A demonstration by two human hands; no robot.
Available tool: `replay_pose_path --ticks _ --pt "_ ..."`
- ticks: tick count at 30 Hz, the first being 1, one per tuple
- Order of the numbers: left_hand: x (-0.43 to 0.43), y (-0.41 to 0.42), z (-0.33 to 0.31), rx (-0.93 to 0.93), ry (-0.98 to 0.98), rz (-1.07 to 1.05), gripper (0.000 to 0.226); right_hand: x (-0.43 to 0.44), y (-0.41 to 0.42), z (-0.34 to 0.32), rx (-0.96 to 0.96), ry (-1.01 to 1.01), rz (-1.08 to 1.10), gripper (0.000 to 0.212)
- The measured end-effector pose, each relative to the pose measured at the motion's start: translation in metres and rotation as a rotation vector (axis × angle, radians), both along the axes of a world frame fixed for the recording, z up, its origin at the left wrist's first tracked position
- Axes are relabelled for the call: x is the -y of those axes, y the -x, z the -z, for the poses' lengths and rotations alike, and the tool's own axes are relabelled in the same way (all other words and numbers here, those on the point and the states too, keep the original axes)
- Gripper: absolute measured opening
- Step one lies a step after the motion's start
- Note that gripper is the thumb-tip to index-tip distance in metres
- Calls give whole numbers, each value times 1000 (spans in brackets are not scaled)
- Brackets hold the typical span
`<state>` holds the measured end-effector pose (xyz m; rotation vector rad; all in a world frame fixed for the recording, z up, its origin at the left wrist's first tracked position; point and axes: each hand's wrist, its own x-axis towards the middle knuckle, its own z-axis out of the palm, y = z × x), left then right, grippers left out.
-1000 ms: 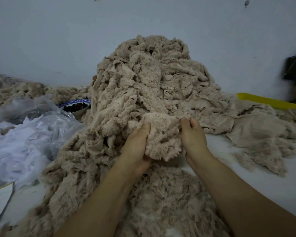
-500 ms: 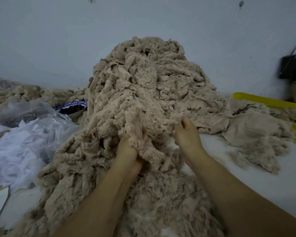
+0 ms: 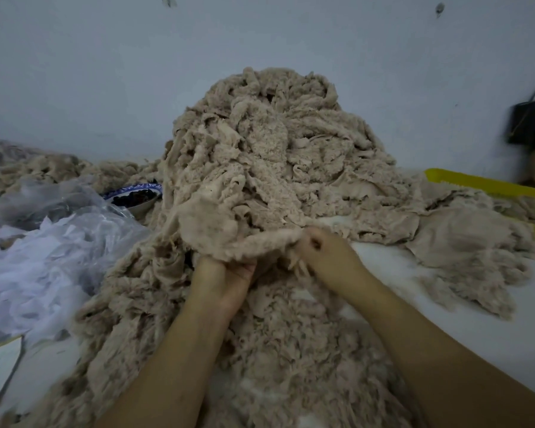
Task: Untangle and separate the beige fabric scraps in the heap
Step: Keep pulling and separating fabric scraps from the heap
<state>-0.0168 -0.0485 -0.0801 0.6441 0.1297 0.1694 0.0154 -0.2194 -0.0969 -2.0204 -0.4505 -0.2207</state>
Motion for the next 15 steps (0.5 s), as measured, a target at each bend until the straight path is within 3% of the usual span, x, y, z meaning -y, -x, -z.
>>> replay_pose_path --ticks 2,3,4,6,7,9,11,13,15 --pt "8 1 4 -88 -289 -18 23 1 2 -9 -252 -526 -33 26" --pt "14 1 6 -140 -457 -25 24 -1 4 -11 -340 -680 -129 15" --pt "19 1 6 -165 -601 -21 23 -5 5 -10 -383 -701 -229 14" --pt "26 2 7 -104 -775 -17 15 -11 10 -6 -381 -426 -324 48" --pt "26 3 7 -71 -821 -32 11 -14 12 -3 -324 -288 -321 44" --pt "19 3 9 -66 -901 -37 14 -16 11 -2 -201 -230 -243 12" --pt "13 4 12 -79 -852 -13 17 -13 7 -1 -261 -343 -184 16" --pt "10 3 14 -104 -833 -90 33 -5 2 -9 -347 -547 -202 15" --pt "10 2 15 -75 -889 -197 41 17 -7 -21 -358 -1040 -207 23"
